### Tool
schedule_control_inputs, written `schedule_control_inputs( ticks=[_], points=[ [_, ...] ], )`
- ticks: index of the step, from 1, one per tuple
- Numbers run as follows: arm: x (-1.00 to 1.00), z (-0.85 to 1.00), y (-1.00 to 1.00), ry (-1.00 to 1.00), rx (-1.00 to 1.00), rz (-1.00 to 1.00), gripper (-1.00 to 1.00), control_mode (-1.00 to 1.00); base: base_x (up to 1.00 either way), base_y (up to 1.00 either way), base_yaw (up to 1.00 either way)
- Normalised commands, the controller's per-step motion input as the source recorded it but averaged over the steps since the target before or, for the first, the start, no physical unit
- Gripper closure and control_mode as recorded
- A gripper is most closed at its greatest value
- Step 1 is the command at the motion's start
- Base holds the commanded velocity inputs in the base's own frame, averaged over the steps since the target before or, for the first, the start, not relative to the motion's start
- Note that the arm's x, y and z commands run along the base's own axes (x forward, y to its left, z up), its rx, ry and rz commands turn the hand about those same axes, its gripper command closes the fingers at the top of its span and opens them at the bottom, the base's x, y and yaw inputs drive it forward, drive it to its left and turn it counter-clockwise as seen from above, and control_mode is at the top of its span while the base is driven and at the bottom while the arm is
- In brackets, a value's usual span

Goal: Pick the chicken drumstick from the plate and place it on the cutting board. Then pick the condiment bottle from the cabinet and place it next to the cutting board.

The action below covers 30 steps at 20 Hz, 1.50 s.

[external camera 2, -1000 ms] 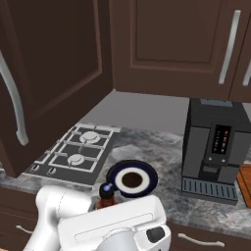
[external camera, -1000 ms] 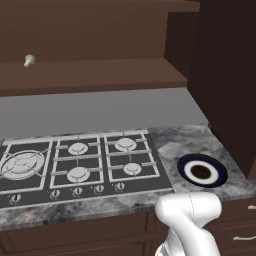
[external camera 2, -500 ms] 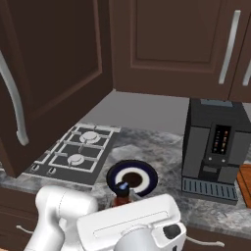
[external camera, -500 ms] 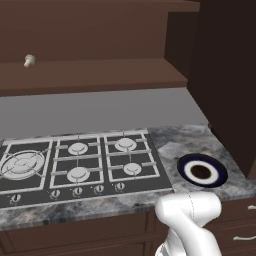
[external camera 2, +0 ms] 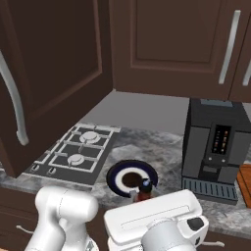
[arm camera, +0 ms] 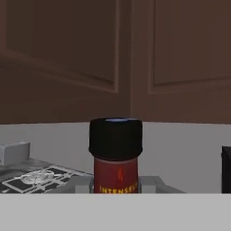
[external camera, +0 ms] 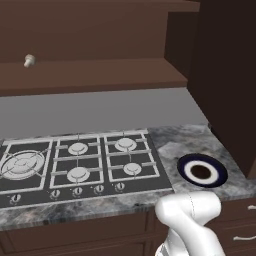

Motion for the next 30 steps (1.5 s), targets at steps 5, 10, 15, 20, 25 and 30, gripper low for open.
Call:
schedule_control_inputs(
  ticks=[5,10,15,20,25,30],
  points=[
    [0.09,-0.12,-0.30,0.00,0.00,0.00,1.00,-1.00,0.00,0.00,0.00],
    [0.17,-0.12,-0.22,0.00,0.00,0.00,1.00,-1.00,0.00,0.00,0.00],
    [0.30,-0.35,-0.20,-0.04,0.00,0.00,1.00,-1.00,0.00,0.00,0.00],
    [0.29,-0.52,-0.22,-0.15,0.00,0.00,1.00,-1.00,0.00,0.00,0.00],
    [0.29,-0.37,-0.27,-0.09,0.00,0.00,1.00,-1.00,0.00,0.00,0.00],
    [0.36,-0.11,-0.28,0.00,-0.01,0.00,1.00,-1.00,0.00,0.00,0.00]
  ],
)
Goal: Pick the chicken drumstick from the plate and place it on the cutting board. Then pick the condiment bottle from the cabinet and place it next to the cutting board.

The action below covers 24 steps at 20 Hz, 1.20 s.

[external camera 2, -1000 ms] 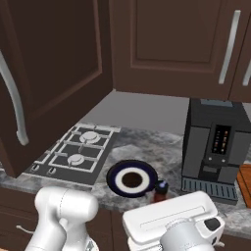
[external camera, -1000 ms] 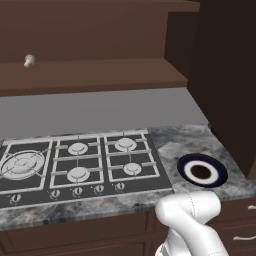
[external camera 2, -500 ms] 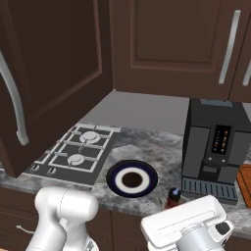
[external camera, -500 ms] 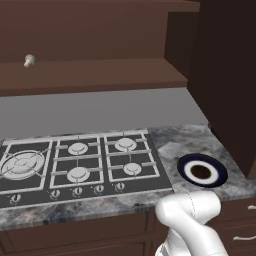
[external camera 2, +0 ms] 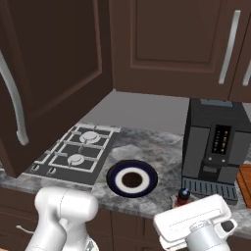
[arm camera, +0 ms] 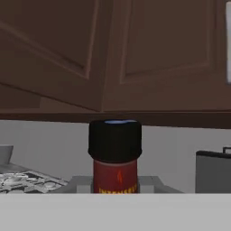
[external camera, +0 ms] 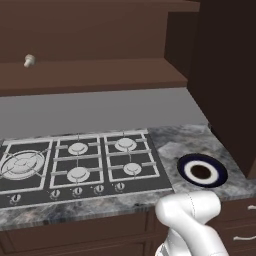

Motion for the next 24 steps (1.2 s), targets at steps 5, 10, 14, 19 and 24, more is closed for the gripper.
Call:
schedule_control_inputs(
  ticks=[5,10,14,19,24],
  points=[
    [0.40,-0.09,-0.46,0.05,-0.05,-0.02,1.00,-1.00,0.00,0.00,0.00],
    [0.22,-0.12,-0.60,0.08,-0.09,-0.03,1.00,-1.00,0.00,0.00,0.00],
    [0.20,-0.20,-0.59,0.06,-0.10,-0.02,1.00,-1.00,0.00,0.00,0.00],
    [0.32,-0.38,-0.33,0.01,-0.02,0.00,1.00,-1.00,0.00,0.00,0.00],
    [0.40,-0.51,-0.22,0.00,0.00,0.00,1.00,-1.00,0.00,0.00,0.00]
  ],
)
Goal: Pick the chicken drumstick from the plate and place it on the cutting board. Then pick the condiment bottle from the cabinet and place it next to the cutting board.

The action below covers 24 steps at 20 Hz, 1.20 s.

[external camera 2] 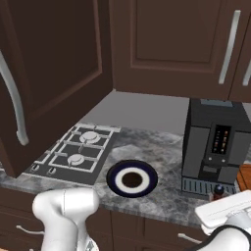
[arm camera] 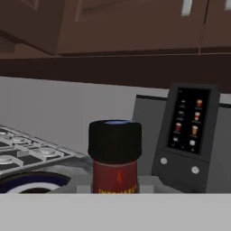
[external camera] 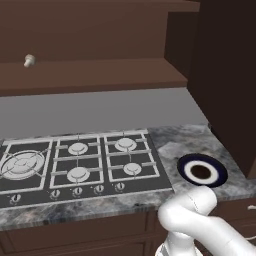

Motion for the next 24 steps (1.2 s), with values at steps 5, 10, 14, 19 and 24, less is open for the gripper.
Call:
schedule_control_inputs(
  ticks=[5,10,14,19,24],
  points=[
    [0.35,-0.43,-0.24,0.00,0.00,0.00,1.00,-1.00,0.00,0.00,0.00],
    [0.31,-0.36,-0.28,0.00,0.00,0.00,1.00,-1.00,0.00,0.00,0.00],
    [0.27,-0.34,-0.34,0.00,0.00,0.00,1.00,-1.00,0.00,0.00,0.00],
    [0.23,-0.28,-0.39,0.01,0.00,0.00,1.00,-1.00,0.00,0.00,0.00],
    [0.20,-0.28,-0.38,0.01,0.00,0.00,1.00,-1.00,0.00,0.00,0.00]
  ],
)
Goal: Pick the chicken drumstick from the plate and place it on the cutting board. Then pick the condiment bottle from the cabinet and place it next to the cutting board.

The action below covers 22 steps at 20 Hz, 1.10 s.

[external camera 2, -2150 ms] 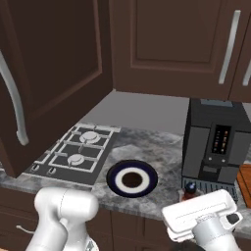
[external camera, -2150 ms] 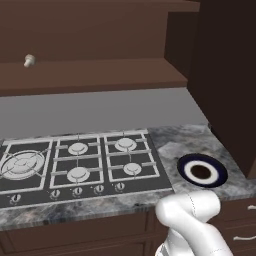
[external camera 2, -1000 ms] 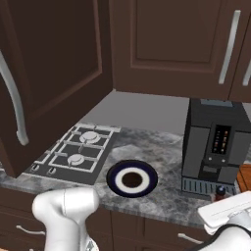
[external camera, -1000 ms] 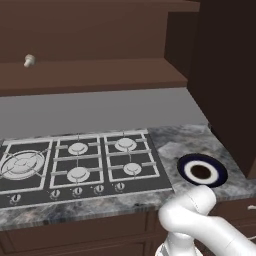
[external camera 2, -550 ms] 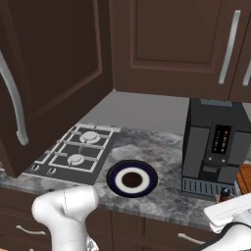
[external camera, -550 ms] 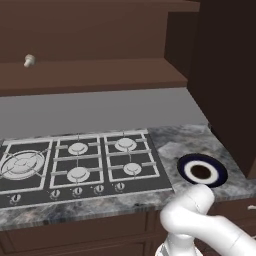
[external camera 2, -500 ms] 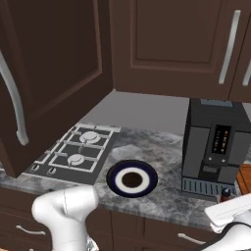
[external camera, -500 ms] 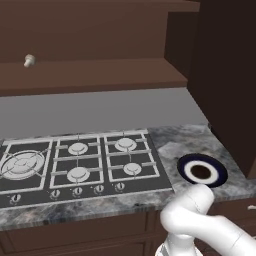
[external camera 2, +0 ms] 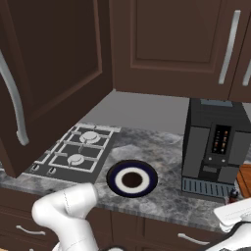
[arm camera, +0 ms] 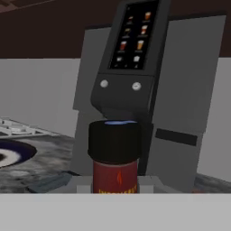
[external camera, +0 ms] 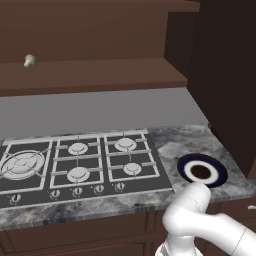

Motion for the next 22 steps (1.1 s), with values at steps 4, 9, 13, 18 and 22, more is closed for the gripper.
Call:
schedule_control_inputs(
  ticks=[4,9,13,18,22],
  points=[
    [0.18,-0.28,-0.35,0.02,0.00,0.00,1.00,-1.00,0.00,0.00,0.00],
    [0.20,-0.28,-0.31,0.04,0.00,0.00,1.00,-1.00,0.00,0.00,0.00],
    [0.23,-0.30,-0.29,0.04,0.00,0.00,1.00,-1.00,0.00,0.00,0.00],
    [0.21,-0.30,-0.29,0.03,0.00,0.00,1.00,-1.00,0.00,0.00,0.00],
    [0.03,-0.25,-0.26,0.01,0.00,0.00,1.00,-1.00,0.00,0.00,0.00]
  ],
)
